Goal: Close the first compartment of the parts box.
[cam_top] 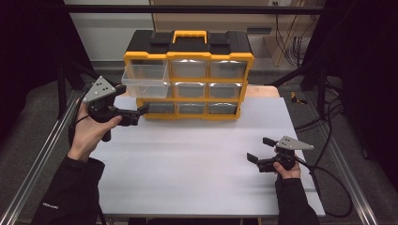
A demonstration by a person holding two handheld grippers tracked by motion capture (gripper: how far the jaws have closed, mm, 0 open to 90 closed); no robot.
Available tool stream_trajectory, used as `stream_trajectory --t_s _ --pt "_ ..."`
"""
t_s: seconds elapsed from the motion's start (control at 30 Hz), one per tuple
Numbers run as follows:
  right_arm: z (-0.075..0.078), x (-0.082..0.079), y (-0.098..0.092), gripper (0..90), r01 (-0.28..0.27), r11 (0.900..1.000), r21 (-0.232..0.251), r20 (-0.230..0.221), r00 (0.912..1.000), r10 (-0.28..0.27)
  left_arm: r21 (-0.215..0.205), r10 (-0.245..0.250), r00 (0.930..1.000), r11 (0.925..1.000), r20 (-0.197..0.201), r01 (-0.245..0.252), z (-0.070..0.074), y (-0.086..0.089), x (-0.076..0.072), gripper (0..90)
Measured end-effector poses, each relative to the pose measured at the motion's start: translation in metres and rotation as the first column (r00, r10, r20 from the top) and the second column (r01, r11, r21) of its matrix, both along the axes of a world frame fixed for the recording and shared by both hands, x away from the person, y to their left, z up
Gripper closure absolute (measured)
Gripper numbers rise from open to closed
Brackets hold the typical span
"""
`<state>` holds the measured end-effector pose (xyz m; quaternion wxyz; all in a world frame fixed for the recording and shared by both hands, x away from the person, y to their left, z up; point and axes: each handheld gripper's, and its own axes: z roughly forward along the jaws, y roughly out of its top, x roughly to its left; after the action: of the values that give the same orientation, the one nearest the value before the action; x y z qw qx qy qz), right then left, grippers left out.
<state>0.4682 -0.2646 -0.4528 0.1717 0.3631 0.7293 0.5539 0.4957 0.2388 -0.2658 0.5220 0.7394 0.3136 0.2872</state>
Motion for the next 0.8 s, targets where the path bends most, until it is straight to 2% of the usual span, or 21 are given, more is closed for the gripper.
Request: stream_trajectory --t_s 0.2,0.43,0.47,0.57,0.6,0.8 --pt "0.001 0.000 -0.001 0.6 0.000 1.000 0.002 0.001 1.0000 0.000 0.003 0.013 0.9998 0.9999 -0.011 -0.013 -0.005 0.000 0.001 2.9" --pt "0.000 0.000 0.000 0.6 0.000 1.000 0.000 0.000 1.0000 0.000 0.006 0.030 0.9991 0.9995 -0.030 -0.030 -0.012 -0.001 0.003 11.7" --pt "0.000 0.000 0.000 0.6 -0.001 1.000 0.000 0.001 1.0000 0.001 -0.001 0.028 0.9987 0.9996 -0.042 -0.028 -0.013 -0.001 0.003 13.9" --pt "0.000 0.000 0.000 0.6 -0.001 1.000 -0.001 0.000 1.0000 0.001 0.006 0.039 0.9987 0.9992 -0.032 -0.039 -0.015 -0.002 0.003 17.5" --pt "0.000 0.000 0.000 0.6 -0.002 1.000 -0.001 0.001 1.0000 0.002 0.000 0.042 0.9981 0.9991 -0.046 -0.042 -0.016 -0.002 0.003 18.1" --pt "0.000 0.000 0.000 0.6 0.000 1.000 -0.001 0.000 1.0000 0.000 -0.006 0.052 0.9973 0.9986 -0.052 -0.052 -0.017 -0.004 0.005 26.3"
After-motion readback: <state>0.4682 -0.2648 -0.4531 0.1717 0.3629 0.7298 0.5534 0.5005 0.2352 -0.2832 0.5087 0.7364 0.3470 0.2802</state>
